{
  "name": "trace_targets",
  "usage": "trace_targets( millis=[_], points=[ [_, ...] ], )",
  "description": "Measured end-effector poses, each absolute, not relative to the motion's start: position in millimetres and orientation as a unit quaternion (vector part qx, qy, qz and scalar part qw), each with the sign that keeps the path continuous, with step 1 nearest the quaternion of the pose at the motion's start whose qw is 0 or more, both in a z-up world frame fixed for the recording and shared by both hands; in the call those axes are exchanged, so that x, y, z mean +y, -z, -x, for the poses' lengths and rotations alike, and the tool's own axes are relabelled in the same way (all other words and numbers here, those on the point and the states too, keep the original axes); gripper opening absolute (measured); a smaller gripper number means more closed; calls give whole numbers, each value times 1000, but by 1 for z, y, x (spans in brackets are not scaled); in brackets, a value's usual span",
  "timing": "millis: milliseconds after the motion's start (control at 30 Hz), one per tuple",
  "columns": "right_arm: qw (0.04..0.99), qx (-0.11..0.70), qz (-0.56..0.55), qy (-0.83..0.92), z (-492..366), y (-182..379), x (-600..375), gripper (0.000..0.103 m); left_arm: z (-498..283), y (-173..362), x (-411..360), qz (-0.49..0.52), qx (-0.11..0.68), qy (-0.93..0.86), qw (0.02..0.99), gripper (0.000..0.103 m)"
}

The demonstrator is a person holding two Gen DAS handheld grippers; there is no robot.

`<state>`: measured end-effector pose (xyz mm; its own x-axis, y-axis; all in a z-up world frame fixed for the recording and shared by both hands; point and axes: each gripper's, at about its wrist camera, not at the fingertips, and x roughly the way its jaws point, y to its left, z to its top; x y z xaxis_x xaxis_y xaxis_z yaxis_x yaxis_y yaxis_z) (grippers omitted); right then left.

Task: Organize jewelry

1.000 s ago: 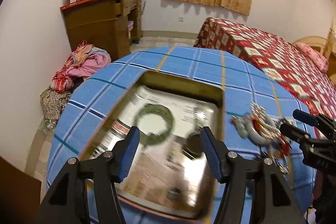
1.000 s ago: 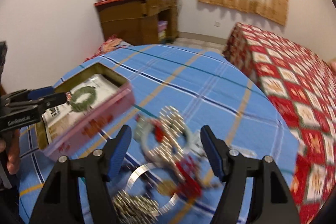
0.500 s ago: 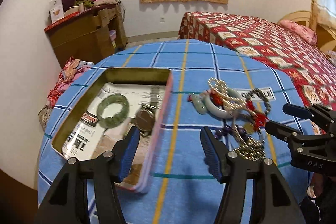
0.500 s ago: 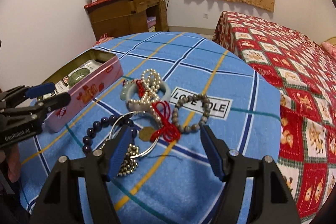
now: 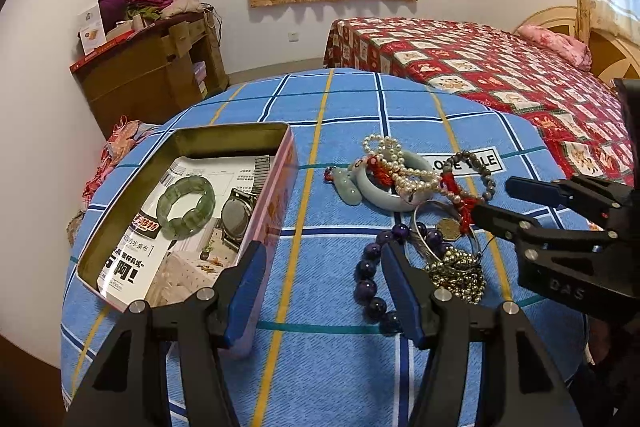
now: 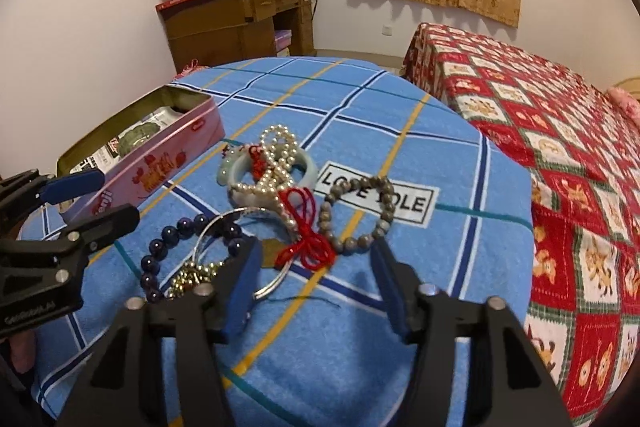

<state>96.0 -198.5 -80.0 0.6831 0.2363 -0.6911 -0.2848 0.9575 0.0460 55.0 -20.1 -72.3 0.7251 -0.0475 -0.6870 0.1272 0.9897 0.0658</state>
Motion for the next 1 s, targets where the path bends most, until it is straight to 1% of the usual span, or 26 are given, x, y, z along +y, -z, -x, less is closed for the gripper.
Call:
trace_targets(
  millis=[200,267,367,400,500,633,867,900,933,967,1000],
  points=[
    [915,374,43,-147,-107,80,-187,50,-55,71,-23,-51,366,50,928,60],
    [913,378,48,-149,-112,82,-183,43,-55,70,-23,-49,365,50,928,60],
    [909,387,42,-152,-119,87,-183,30,-56,70,-21,-45,367,53,928,60],
    [908,388,39,-155,-120,87,-183,16,-56,70,-21,-44,369,53,927,60],
    [909,383,30,-165,-116,84,-186,9,-59,71,-21,-41,372,56,926,60],
    [914,371,13,-166,-106,78,-194,7,-62,70,-24,-41,372,61,925,60],
    [911,383,7,-153,-107,79,-203,7,-64,67,-24,-35,373,67,925,60],
    [909,388,6,-154,-107,80,-205,13,-62,67,-24,-34,375,70,924,60],
    [908,391,6,-152,-105,80,-206,26,-59,68,-24,-35,375,71,924,60],
    [907,392,6,-155,-101,79,-208,35,-56,68,-24,-37,374,71,924,60],
    [907,390,3,-159,-97,78,-208,48,-53,69,-24,-38,375,71,923,60]
  ],
)
